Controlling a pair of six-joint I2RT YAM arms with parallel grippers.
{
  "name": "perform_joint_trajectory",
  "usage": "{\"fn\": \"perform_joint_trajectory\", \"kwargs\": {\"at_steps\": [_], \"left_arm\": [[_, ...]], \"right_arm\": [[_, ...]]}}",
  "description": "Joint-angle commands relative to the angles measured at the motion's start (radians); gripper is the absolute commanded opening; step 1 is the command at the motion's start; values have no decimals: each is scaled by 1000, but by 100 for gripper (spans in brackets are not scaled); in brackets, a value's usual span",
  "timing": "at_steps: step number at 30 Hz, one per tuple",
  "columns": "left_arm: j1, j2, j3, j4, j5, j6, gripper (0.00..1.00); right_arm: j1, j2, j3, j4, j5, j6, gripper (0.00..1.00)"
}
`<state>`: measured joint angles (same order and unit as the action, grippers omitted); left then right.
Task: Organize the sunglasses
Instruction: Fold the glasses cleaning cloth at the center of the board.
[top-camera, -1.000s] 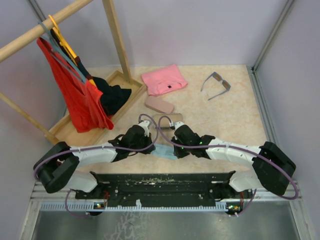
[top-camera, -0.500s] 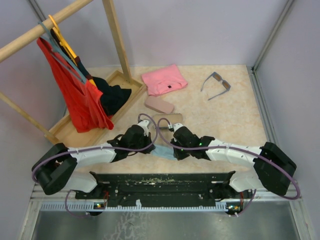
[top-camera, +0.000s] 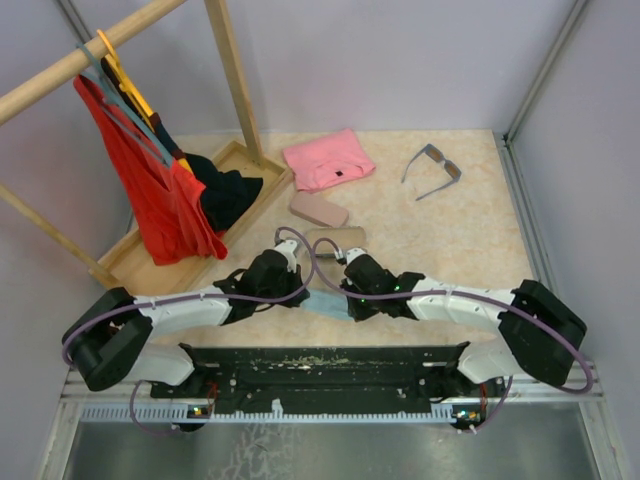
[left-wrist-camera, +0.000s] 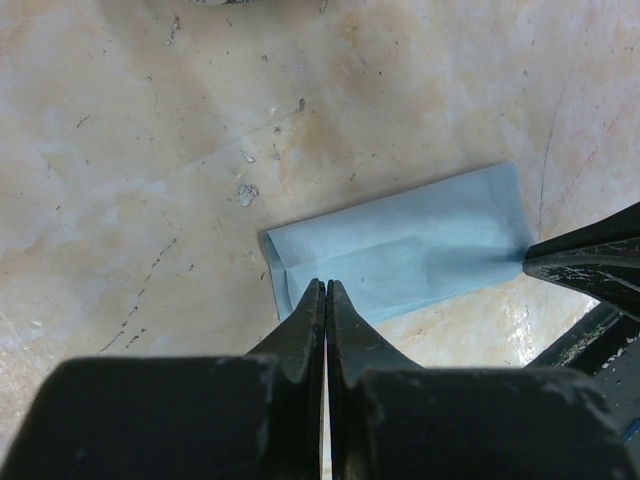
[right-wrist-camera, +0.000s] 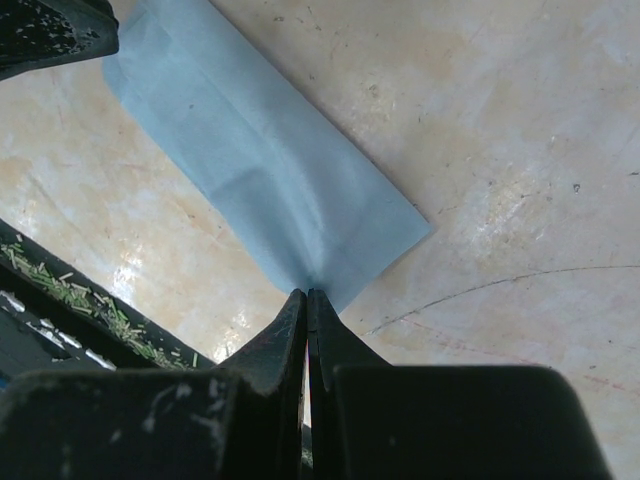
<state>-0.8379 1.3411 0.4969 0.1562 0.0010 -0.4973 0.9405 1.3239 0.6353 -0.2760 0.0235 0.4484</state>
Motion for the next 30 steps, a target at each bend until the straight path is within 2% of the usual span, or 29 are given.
{"fn": "perform_joint_trajectory", "kwargs": {"at_steps": [1, 7, 11, 16, 18, 20, 24, 30], "left_arm": [[0, -11, -9, 3, -12, 6, 0], [0, -20, -10, -2, -19, 6, 2], [0, -31, -7, -14, -23, 10, 13], [0, -49, 4, -38, -50, 27, 26], [2, -51, 10, -47, -61, 34, 36], [3, -47, 16, -54, -62, 41, 41], [2, -35, 17, -59, -37, 40, 43], [-3, -25, -1, -48, -1, 37, 44]], "right_arm": [[15, 21, 38, 45, 5, -3, 0], [17, 16, 37, 32, 4, -4, 2], [17, -7, 44, 10, 14, -5, 17], [17, -71, 63, -28, 49, -4, 26], [17, -102, 64, -47, 78, 2, 30], [16, -131, 59, -64, 127, 19, 33], [5, -163, 34, -81, 189, 62, 34], [1, -188, 0, -60, 185, 91, 34]]}}
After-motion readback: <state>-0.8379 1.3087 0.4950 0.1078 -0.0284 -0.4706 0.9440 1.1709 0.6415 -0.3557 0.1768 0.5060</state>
